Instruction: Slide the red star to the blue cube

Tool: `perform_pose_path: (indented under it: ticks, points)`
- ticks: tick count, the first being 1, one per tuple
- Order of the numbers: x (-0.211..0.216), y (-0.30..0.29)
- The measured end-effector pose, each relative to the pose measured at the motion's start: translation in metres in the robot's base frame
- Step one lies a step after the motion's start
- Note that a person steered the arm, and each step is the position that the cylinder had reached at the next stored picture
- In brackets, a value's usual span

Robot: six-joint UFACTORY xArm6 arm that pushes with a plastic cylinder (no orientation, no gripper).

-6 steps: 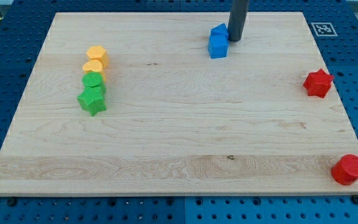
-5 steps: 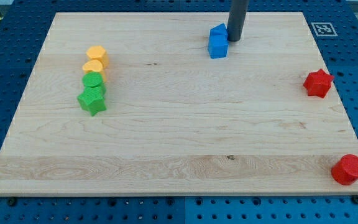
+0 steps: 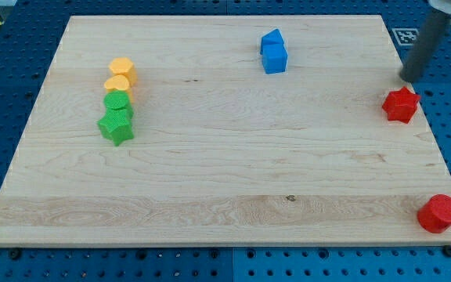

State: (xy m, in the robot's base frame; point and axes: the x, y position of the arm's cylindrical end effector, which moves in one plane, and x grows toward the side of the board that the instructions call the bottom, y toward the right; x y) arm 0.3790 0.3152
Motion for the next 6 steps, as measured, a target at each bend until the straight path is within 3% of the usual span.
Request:
perform_pose_path:
  ticks: [1, 2, 4, 6]
  points:
    - [0.04, 0.029]
    - [0.058, 0.012]
    - [0.056, -0.053]
    - [0.024, -0.09]
